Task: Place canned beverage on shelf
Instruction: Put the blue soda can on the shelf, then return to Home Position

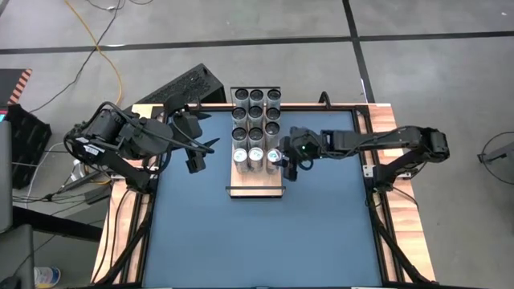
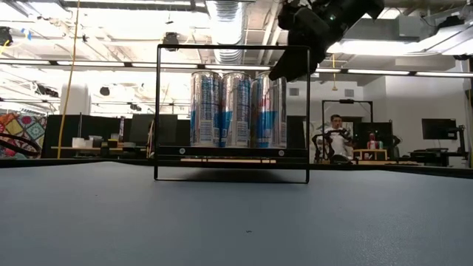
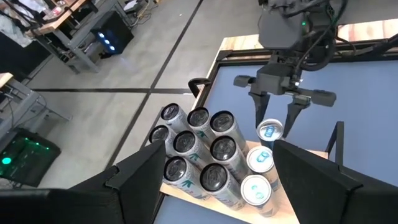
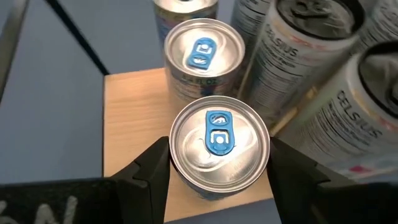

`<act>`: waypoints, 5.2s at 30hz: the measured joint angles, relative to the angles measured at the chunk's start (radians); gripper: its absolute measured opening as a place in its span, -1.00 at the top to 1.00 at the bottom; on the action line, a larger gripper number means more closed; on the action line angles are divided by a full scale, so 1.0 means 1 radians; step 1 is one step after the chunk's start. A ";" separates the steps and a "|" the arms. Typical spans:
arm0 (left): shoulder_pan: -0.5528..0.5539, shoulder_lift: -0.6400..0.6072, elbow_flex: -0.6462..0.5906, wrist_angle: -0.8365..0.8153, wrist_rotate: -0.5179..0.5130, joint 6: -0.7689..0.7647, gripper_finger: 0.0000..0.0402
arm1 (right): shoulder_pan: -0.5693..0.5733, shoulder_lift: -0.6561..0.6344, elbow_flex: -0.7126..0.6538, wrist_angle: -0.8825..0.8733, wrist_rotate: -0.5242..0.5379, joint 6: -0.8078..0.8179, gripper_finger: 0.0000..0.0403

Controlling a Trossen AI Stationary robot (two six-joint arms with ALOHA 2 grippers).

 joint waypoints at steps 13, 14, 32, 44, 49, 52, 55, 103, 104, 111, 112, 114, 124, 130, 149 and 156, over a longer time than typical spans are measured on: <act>0.000 0.000 0.000 0.001 0.000 0.000 -0.41 | 0.095 -0.005 -0.001 -0.024 0.241 0.202 -0.06; 0.000 0.000 0.000 0.001 0.000 0.000 -0.41 | 0.101 -0.005 -0.002 -0.021 0.251 0.215 -0.06; 0.000 0.000 0.000 0.002 0.001 -0.008 -0.41 | 0.150 -0.003 -0.004 0.010 0.347 0.350 -0.06; 0.000 0.000 0.000 0.001 0.002 -0.011 -0.41 | 0.145 0.023 -0.003 0.046 0.375 0.350 -0.06; 0.000 0.000 0.000 -0.003 0.005 -0.020 -0.41 | 0.157 0.044 0.000 0.053 0.387 0.351 -0.06; 0.000 0.000 0.000 -0.007 0.009 -0.022 -0.41 | 0.156 0.045 0.000 0.056 0.394 0.351 -0.06; 0.000 0.000 0.000 -0.009 0.009 -0.022 -0.41 | 0.153 0.043 0.000 0.055 0.393 0.344 -0.07; -0.008 0.000 0.000 -0.054 0.009 -0.054 -0.41 | 0.141 0.035 0.079 0.023 0.365 0.168 -0.35; -0.008 0.000 0.000 -0.056 0.009 -0.054 -0.41 | 0.141 0.035 0.092 0.008 0.375 0.158 -0.35; -0.061 -0.001 0.000 0.053 -0.019 0.016 -0.41 | 0.169 -0.034 0.253 -0.128 0.371 0.029 -0.35; -0.076 -0.005 0.000 0.105 -0.019 0.051 -0.41 | 0.178 -0.070 0.288 -0.150 0.365 -0.007 -0.35; -0.110 -0.016 0.000 0.197 -0.017 0.135 -0.41 | 0.200 -0.134 0.364 -0.207 0.365 -0.071 -0.35; -0.130 -0.049 0.000 0.225 -0.104 0.263 -0.41 | 0.311 -0.423 0.588 -0.283 0.368 -0.101 -0.35; -0.079 -0.109 -0.001 0.266 -0.009 0.108 -0.41 | 0.336 -0.571 0.563 -0.448 0.413 -0.009 -0.35; -0.025 -0.680 -0.939 0.919 0.191 -0.059 -0.41 | 0.335 -1.138 -0.135 -0.056 0.446 0.072 -0.35; -0.025 -0.937 -1.270 1.109 0.193 -0.172 -0.41 | 0.332 -1.315 -0.237 -0.056 0.455 0.081 -0.35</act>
